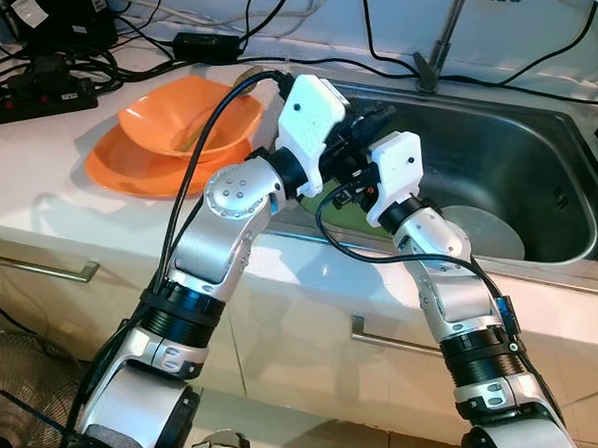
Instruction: Kitchen organization
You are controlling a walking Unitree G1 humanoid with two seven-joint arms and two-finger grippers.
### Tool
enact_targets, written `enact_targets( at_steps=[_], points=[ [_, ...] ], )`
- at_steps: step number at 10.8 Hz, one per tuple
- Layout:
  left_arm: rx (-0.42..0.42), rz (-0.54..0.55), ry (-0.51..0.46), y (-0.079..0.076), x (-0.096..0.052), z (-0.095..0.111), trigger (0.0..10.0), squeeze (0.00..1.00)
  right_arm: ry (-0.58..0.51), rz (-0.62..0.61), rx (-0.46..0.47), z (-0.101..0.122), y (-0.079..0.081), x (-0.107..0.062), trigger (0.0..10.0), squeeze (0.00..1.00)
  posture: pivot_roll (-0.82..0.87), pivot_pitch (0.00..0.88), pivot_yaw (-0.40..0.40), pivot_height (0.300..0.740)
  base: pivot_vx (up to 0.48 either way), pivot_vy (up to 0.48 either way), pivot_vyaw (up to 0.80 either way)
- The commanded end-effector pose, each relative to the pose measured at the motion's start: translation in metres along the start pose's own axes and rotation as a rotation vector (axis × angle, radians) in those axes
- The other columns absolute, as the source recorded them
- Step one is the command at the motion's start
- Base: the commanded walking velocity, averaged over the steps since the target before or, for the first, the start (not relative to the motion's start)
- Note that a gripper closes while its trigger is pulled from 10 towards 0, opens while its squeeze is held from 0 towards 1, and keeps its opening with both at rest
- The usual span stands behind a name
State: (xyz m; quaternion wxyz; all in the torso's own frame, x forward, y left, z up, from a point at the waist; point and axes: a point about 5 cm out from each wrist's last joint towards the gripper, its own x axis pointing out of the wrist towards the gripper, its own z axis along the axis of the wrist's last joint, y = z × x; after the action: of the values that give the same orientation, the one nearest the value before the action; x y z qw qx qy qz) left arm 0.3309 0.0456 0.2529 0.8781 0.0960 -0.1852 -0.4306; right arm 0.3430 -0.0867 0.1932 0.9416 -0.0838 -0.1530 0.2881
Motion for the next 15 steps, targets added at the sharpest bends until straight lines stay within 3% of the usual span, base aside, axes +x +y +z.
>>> enact_targets(
  at_steps=[1, 3, 5, 6, 7, 8, 15],
  points=[
    [-0.018, -0.03, 0.103, -0.004, -0.01, -0.023, 10.0, 0.0, -0.073, -0.117, 0.011, 0.017, -0.026, -0.005, 0.0, 0.0, 0.02, 0.073, 0.001, 0.74, 0.0, 0.0, 0.0],
    [0.042, -0.07, 0.15, -0.007, -0.013, -0.031, 10.0, 0.0, -0.066, -0.124, 0.009, 0.016, -0.027, -0.005, 0.0, 0.0, 0.02, 0.075, 0.001, 0.74, 0.0, 0.0, 0.0],
    [0.047, -0.067, 0.152, -0.007, -0.014, -0.032, 10.0, 0.0, -0.067, -0.125, 0.009, 0.017, -0.028, -0.005, 0.0, 0.0, 0.02, 0.074, 0.003, 0.74, 0.0, 0.0, 0.0],
    [0.043, -0.055, 0.149, -0.005, -0.014, -0.032, 10.0, 0.0, -0.066, -0.128, 0.006, 0.017, -0.028, -0.005, 3.0, 0.0, 0.02, 0.074, 0.001, 0.74, 0.0, 0.0, 0.0],
    [0.023, -0.038, 0.14, -0.004, -0.014, -0.032, 10.0, 0.0, -0.064, -0.133, 0.006, 0.017, -0.029, -0.005, 10.0, 0.0, 0.02, 0.073, 0.0, 0.74, 0.0, 0.0, 0.0],
    [-0.002, -0.01, 0.126, 0.0, -0.015, -0.032, 10.0, 1.0, -0.057, -0.144, 0.005, 0.016, -0.03, -0.005, 10.0, 0.0, 0.02, 0.073, -0.002, 0.74, 0.0, 0.0, 0.0],
    [0.03, 0.083, 0.132, 0.017, -0.019, -0.03, 10.0, 1.0, -0.054, -0.167, 0.008, 0.016, -0.033, -0.004, 10.0, 0.0, 0.03, 0.072, -0.003, 0.74, 0.0, 0.0, 0.0]
  ],
)
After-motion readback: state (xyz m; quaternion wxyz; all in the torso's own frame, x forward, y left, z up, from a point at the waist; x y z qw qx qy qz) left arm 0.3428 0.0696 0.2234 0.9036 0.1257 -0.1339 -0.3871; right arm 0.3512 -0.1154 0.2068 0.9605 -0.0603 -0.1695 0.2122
